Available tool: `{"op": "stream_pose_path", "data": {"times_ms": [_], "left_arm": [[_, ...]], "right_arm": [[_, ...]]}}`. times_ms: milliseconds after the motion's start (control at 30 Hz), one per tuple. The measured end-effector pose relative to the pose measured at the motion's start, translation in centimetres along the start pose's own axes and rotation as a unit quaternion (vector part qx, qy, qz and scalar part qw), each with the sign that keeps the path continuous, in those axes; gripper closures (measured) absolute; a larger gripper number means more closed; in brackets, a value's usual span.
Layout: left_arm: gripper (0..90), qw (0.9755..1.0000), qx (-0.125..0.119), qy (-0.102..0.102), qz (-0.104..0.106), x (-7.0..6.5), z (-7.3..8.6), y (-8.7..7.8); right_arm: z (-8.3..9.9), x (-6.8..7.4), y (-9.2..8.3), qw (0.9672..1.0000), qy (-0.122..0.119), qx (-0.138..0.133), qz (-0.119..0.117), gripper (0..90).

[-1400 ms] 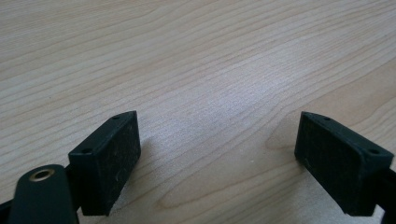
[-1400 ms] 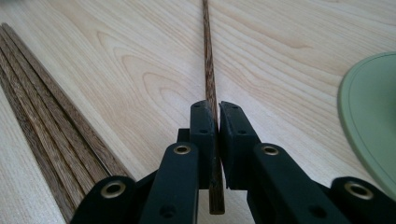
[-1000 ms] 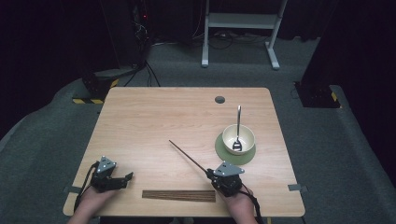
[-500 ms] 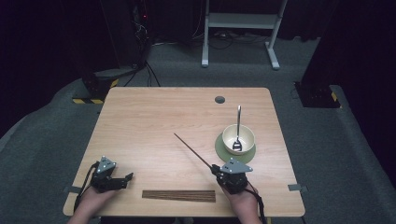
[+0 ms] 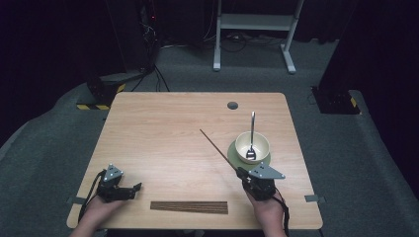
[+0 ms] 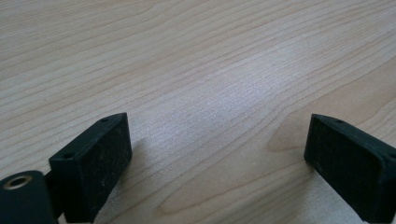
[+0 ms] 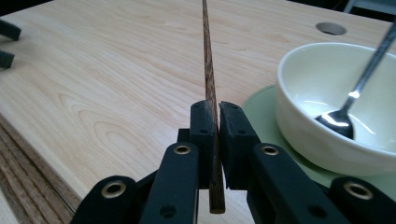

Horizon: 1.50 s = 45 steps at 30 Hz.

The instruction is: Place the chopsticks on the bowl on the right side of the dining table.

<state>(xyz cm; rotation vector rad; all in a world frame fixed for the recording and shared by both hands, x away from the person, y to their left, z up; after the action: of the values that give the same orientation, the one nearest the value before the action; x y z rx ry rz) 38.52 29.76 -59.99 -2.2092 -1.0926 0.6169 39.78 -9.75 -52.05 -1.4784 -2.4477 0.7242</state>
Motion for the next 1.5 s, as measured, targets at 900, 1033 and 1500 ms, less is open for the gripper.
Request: {"op": "stream_pose_path", "data": {"times_ms": [900, 1033, 1500], "left_arm": [[0.6, 1.0, 0.008, -0.001, -0.005, 0.0, 0.3, -0.1], [1.0, 0.9999, 0.007, -0.001, -0.007, 0.0, 0.3, -0.1], [2.3, 1.0, 0.006, -0.001, -0.004, -0.1, 0.5, -0.3]], "right_arm": [[0.3, -6.5, -0.9, 0.9965, 0.043, -0.006, 0.072, 84.4], [0.4, -6.6, -0.1, 0.9968, 0.04, 0.001, 0.069, 84.5], [0.8, -6.8, 0.7, 0.996, 0.034, 0.008, 0.082, 84.3]]}}
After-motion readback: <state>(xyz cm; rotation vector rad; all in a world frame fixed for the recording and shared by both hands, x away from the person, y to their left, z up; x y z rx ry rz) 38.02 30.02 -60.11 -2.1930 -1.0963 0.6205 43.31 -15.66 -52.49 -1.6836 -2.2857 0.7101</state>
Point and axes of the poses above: each handheld gripper's, and its own axes: y roughly forward along the jaws, z roughly out of its underside, x roughly to its left, the point moved 10 cm from there along y, roughly forward along the jaws, and after that the axes turned 11 degrees about z, right-handed, at the moved point
